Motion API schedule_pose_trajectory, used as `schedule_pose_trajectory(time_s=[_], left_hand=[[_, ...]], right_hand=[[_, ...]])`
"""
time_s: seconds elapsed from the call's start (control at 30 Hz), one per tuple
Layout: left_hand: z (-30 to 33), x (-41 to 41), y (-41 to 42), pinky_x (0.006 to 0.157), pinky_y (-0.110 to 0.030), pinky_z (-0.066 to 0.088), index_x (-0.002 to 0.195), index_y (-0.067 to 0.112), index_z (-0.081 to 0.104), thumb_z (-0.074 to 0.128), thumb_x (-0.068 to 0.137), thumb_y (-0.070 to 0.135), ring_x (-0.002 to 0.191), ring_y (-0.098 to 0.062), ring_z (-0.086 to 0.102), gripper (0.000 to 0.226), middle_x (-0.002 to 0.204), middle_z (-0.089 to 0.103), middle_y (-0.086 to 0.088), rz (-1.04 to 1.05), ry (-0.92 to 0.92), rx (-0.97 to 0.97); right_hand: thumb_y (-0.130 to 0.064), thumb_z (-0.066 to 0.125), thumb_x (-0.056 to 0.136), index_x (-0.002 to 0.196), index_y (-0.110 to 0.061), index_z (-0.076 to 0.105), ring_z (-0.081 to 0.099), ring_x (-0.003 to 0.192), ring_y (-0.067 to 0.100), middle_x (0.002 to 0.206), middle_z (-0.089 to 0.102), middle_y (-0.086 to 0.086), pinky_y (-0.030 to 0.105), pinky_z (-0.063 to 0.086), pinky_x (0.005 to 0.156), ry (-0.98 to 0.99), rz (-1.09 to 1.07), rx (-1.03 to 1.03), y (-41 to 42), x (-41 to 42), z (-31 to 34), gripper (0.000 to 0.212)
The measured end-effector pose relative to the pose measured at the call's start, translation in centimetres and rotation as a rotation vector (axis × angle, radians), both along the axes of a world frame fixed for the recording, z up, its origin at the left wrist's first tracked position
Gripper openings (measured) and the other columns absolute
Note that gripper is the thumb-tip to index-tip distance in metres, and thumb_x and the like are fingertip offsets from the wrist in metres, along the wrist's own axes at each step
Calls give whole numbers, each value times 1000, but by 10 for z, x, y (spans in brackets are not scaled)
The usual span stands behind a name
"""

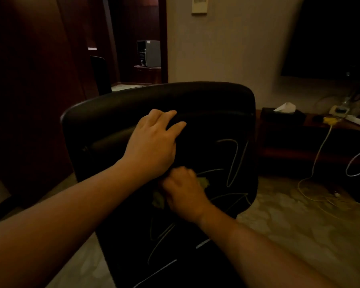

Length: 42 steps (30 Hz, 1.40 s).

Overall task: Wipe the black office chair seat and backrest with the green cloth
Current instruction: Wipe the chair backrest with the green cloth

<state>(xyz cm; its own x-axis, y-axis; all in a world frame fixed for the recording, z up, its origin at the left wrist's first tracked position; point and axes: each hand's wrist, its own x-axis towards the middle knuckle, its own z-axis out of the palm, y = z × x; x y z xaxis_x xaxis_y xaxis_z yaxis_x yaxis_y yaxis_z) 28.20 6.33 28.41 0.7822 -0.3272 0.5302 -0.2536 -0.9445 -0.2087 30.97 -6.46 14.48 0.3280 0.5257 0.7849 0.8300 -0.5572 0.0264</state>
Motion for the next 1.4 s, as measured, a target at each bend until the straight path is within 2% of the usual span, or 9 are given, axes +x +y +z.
schedule_pose_trajectory(time_s=[0.17, 0.37, 0.6, 0.67, 0.77, 1.0, 1.17, 1.3, 1.4], left_hand=[[-6, 10, -12, 116, -46, 27, 152, 25, 38, 47, 95, 42, 138, -29, 28, 60, 157, 33, -8, 24, -8, -50], [-10, 24, -29, 109, -47, 27, 147, 31, 32, 47, 92, 57, 129, -29, 27, 63, 147, 28, -6, 99, -48, -21], [-10, 45, -59, 111, -45, 18, 149, 29, 38, 49, 89, 58, 136, -31, 24, 68, 153, 32, -6, 57, -97, 20], [-15, 50, -63, 111, -46, 15, 150, 30, 35, 48, 88, 60, 137, -33, 23, 70, 154, 29, -8, 66, -106, 66], [-20, 54, -64, 110, -48, 16, 150, 31, 31, 45, 87, 63, 136, -35, 22, 72, 153, 24, -10, 112, -119, 101], [-31, 60, -64, 111, -50, 12, 148, 26, 31, 44, 87, 61, 137, -38, 23, 72, 152, 23, -13, 124, -186, 129], [-34, 62, -62, 113, -53, 17, 147, 23, 32, 48, 85, 58, 137, -40, 24, 73, 151, 24, -14, 142, -200, 116], [-35, 60, -61, 113, -54, 17, 146, 23, 31, 48, 86, 58, 136, -41, 24, 71, 151, 24, -15, 128, -194, 126], [-35, 58, -59, 114, -53, 16, 146, 23, 32, 47, 87, 57, 136, -40, 26, 70, 152, 25, -15, 120, -206, 123]], right_hand=[[-28, 45, 88, 98, -17, 60, 53, 80, 36, 91, 58, 13, 45, 43, 67, 91, -399, 363, -72, 71, 39, 21], [-19, 47, 96, 111, -15, 59, 48, 109, 33, 116, 54, 12, 43, 37, 89, 361, -751, 918, -120, 103, 62, 20], [-24, 48, 90, 104, -24, 50, 46, 83, 26, 95, 53, 3, 42, 38, 68, 129, -206, 138, -84, 34, -41, 14], [-25, 45, 88, 103, -26, 48, 45, 83, 27, 95, 55, 6, 41, 39, 70, 133, -300, 181, -93, 50, -29, 16], [-24, 39, 89, 103, -21, 52, 42, 89, 28, 98, 54, 12, 45, 40, 74, 153, -544, 496, -113, 84, 18, 19], [-23, 39, 97, 112, -17, 52, 46, 107, 26, 114, 50, 7, 40, 34, 85, 191, -630, 697, -146, 131, 82, 21], [-22, 39, 91, 106, -18, 49, 40, 89, 27, 100, 51, 11, 37, 26, 72, 120, -600, 488, -116, 88, -18, 19], [-19, 40, 84, 103, -21, 50, 39, 84, 20, 98, 41, -2, 34, 32, 72, 268, -371, 257, -83, 15, -145, 21], [-23, 45, 90, 102, -23, 50, 41, 85, 18, 100, 42, -5, 32, 32, 73, 320, -243, 173, -82, -9, -177, 13]])
